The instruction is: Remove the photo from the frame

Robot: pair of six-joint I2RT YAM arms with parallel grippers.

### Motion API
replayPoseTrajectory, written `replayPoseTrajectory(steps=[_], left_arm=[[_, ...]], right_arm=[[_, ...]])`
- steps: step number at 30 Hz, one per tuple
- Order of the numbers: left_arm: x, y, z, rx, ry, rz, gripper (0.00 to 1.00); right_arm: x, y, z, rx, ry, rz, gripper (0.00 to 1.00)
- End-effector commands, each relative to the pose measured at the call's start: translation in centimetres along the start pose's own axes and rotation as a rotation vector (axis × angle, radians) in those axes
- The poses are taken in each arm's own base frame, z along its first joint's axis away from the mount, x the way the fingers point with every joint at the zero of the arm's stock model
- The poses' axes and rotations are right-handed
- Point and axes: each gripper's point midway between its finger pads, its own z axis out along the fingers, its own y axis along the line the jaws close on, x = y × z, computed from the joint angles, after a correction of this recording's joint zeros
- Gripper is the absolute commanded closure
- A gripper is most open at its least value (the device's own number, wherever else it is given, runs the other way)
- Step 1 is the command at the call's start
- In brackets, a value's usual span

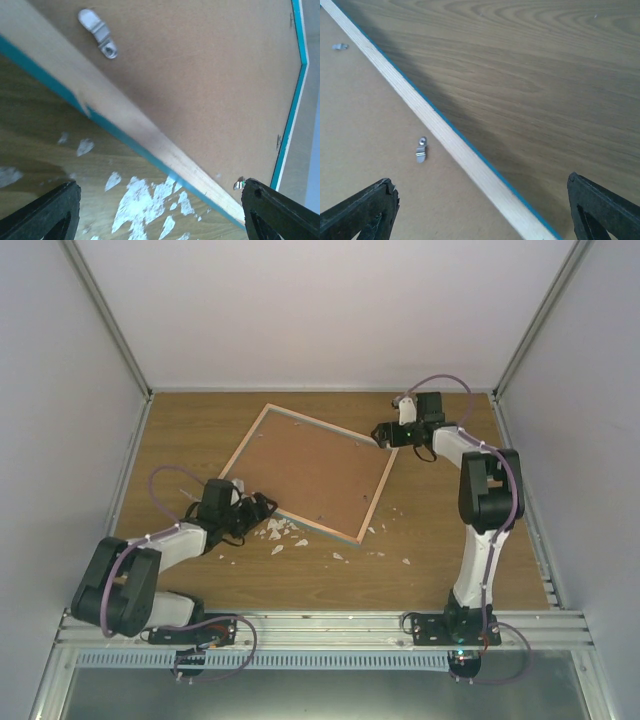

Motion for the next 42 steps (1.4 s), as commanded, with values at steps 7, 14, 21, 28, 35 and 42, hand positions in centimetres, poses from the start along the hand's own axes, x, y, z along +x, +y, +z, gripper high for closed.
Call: replayPoseTrajectory(steps=[7,14,21,28,35,42], left_arm=[[-0.8,-0.9,1.6,0.003,0.008,0.043,0.12],[-2.2,-1.1,2.4,-0.034,-0.005,0.091,0.12],[-4.0,-1.9,3.3,-0.042,-0.017,0.136,0.12],[-7.0,-2.2,3.6,-0.072,-0.055,0.172,0.11],[-6.6,-0.8,1.0,-0.152,-0.087,0.183,0.11],[-2.8,1.6,-1.9,-0.231,-0.056,0.195,0.15]], right_arm=[[4.8,0.8,2.8,-0.163,0.156,-0.014,0.13],[8.6,3.2,0.1,-0.226,0.207,0.049,0.19],[14.3,6.8,-3.4,-0.239,0.262,0.144,0.21],[19.4,11.8,-5.6,-0.266,0.292,0.142,0.21],[18.0,11.7,-7.6,-0.114,0.200,0.091,0.19],[17.6,10.9,-8.7,0.026,0.162,0.033,0.18]])
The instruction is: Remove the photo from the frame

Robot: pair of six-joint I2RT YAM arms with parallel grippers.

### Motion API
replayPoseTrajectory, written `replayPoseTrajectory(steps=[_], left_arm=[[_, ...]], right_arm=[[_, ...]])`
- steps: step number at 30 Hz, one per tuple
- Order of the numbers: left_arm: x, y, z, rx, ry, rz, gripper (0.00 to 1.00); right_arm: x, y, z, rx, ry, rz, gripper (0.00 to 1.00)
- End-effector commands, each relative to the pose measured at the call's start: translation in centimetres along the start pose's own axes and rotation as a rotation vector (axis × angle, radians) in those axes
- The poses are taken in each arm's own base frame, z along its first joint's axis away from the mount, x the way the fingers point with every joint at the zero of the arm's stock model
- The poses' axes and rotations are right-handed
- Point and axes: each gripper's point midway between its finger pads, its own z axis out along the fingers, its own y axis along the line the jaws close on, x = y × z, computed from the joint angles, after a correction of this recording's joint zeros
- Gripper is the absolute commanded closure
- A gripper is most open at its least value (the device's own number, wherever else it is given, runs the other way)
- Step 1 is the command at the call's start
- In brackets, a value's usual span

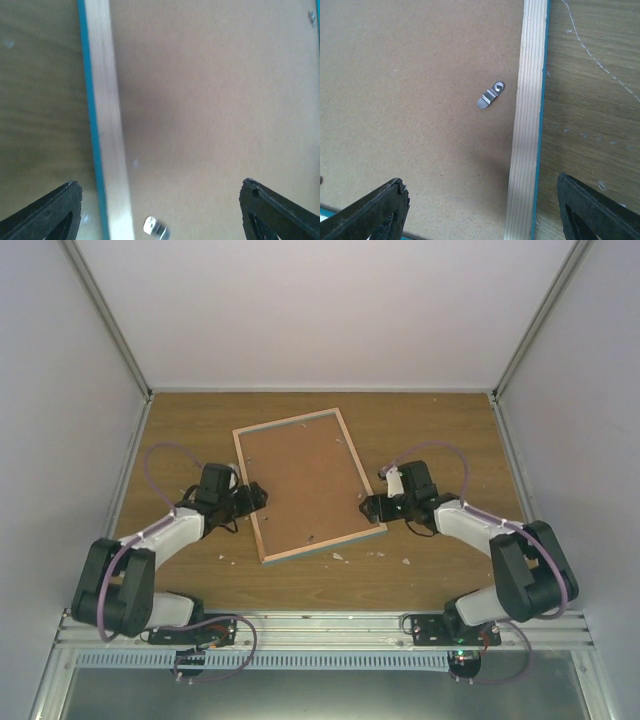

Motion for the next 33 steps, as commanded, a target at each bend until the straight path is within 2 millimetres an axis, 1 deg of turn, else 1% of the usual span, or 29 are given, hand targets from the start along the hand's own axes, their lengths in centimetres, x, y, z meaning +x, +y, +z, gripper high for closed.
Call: replayPoseTrajectory(steps=[1,3,7,10,13,18,21,25,29,30,33], left_arm=[[3.0,1.6,-1.7,-0.058,0.031,0.035,0.16],[4.2,1.8,-2.1,-0.058,0.051,0.041,0.20],[6.4,1.4,-2.3,-0.049,0.099,0.062,0.27],[7.3,1.1,-2.1,-0.047,0.114,0.079,0.33],[7.9,1.5,-1.7,-0.066,0.142,0.080,0.39],[8.8,1.9,-1.2,-0.082,0.171,0.090,0.48],[8.9,2.0,-1.0,-0.089,0.176,0.100,0.56],[8.3,1.8,-0.9,-0.096,0.158,0.117,0.69],[7.0,1.5,-0.9,-0.113,0.124,0.143,0.88],[6.6,1.4,-0.9,-0.118,0.114,0.148,0.91],[5.6,0.7,-1.1,-0.115,0.088,0.159,0.95]], right_arm=[[0.2,-0.4,-0.6,0.109,-0.027,-0.028,0.19],[0.2,0.3,-0.8,0.108,-0.042,-0.057,0.18],[0.0,2.0,-1.2,0.089,-0.074,-0.127,0.18],[-0.1,3.5,-1.6,0.070,-0.103,-0.194,0.18],[-0.3,4.8,-2.0,0.048,-0.127,-0.248,0.18],[0.0,6.1,-1.8,0.067,-0.119,-0.329,0.18],[0.2,7.1,-1.6,0.064,-0.117,-0.373,0.18],[0.4,9.3,-1.3,0.050,-0.129,-0.465,0.18],[0.9,11.7,-1.0,0.022,-0.153,-0.571,0.17],[1.1,12.3,-0.9,0.011,-0.162,-0.600,0.17],[2.2,13.5,-0.6,0.010,-0.161,-0.677,0.16]])
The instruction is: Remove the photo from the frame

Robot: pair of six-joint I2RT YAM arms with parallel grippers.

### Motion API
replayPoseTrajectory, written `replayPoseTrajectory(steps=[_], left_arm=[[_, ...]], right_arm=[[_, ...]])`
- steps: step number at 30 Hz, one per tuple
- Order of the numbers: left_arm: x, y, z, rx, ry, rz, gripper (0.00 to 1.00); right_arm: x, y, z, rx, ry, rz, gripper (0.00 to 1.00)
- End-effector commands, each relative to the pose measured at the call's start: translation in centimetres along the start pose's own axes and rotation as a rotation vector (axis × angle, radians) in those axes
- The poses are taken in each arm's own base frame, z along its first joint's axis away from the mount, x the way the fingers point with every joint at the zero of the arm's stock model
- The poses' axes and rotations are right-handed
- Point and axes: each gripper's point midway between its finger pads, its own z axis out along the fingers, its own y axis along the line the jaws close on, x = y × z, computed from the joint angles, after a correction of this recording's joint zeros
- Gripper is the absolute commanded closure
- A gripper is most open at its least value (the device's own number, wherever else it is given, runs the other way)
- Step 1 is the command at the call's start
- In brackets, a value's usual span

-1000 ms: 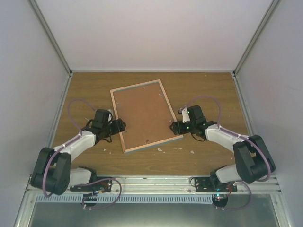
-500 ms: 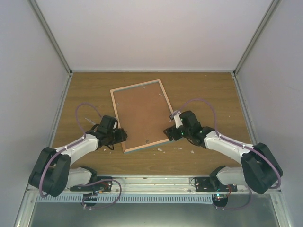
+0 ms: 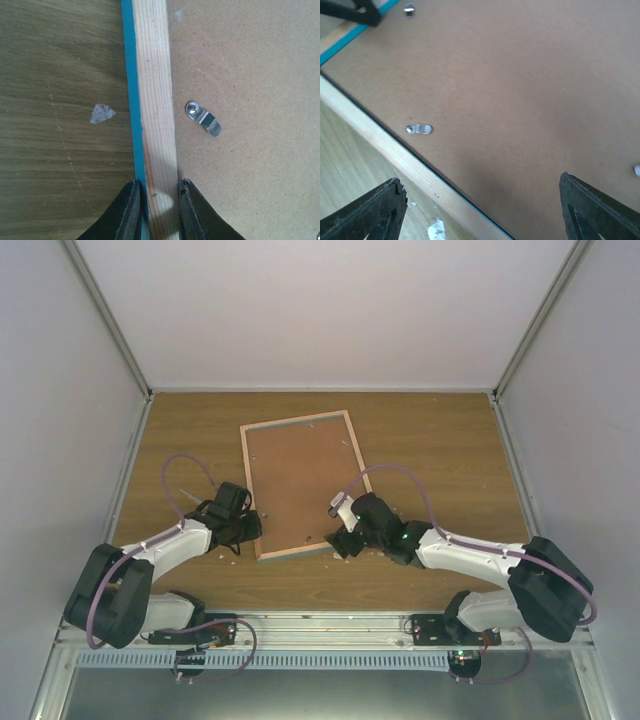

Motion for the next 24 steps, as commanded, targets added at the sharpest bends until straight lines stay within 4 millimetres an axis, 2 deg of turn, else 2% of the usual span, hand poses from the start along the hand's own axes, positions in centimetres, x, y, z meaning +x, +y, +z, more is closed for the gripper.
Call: replayPoseTrajectory(steps=[1,9,11,17,24], left_arm=[[-2.6,-1.6,-0.7,0.018,-0.074,0.059,0.96],[-5.1,-2.7,-2.4,0.024,-0.150,0.075,0.99],[-5.2,-2.8,-2.5,0.023,-0.152,0.077,0.99],[-5.7,-3.3,-2.9,0.037,-0.164,0.084,1.00],[-6.5,-4.3,-4.1,0.068,-0.180,0.096,1.00]], right_arm=[[-2.1,2.1,0.1,0.012,-0.087,-0.139,0.16],[-1.5,7.8,0.4,0.016,-0.138,-0.462,0.13],[-1.2,8.2,0.8,0.051,-0.125,-0.512,0.13],[0.2,7.6,2.1,0.230,-0.055,-0.649,0.12],[-0.5,7.4,2.6,0.309,-0.092,-0.674,0.13]])
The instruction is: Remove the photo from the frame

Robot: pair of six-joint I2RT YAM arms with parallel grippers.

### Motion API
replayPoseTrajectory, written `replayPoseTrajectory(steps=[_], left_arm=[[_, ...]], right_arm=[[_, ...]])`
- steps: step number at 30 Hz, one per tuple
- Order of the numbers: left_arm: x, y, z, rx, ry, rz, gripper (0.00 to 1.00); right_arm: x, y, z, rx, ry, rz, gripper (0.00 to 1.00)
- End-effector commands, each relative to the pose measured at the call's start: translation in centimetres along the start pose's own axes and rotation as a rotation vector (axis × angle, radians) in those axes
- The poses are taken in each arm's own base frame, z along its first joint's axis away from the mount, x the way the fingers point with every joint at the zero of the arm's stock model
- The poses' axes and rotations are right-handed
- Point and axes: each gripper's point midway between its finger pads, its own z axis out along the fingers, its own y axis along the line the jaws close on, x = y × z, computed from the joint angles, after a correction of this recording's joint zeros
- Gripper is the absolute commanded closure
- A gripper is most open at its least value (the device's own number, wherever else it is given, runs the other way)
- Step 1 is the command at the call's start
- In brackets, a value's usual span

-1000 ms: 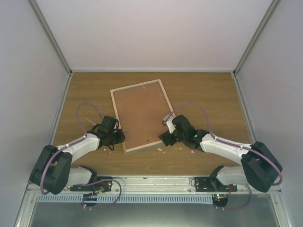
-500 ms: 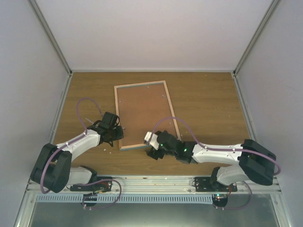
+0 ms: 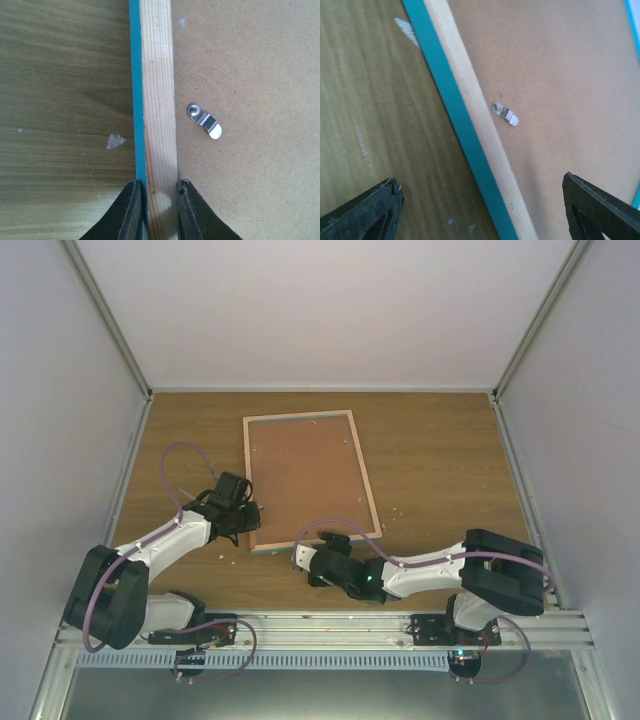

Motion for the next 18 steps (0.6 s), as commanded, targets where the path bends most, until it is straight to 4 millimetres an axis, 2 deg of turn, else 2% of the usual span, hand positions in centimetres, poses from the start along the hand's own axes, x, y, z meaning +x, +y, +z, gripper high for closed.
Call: replayPoseTrajectory(steps=[1,7,12,18], left_arm=[[-4.6,-3.9,-3.0,0.141,-0.154,0.037,1.00],[-4.9,-4.6,-4.0,0.175,-0.164,0.038,1.00],[-5.0,-4.9,-4.4,0.190,-0.165,0.038,1.00],[-4.9,-5.0,-4.8,0.199,-0.166,0.036,1.00]], right_arm=[[-1.5,-2.0,0.2,0.140,-0.040,0.000,0.14],[-1.4,-2.7,1.3,0.236,-0.047,-0.026,0.19],[-1.4,-4.4,1.3,0.371,-0.057,-0.036,0.23],[-1.4,-4.6,2.3,0.427,-0.036,-0.077,0.28]])
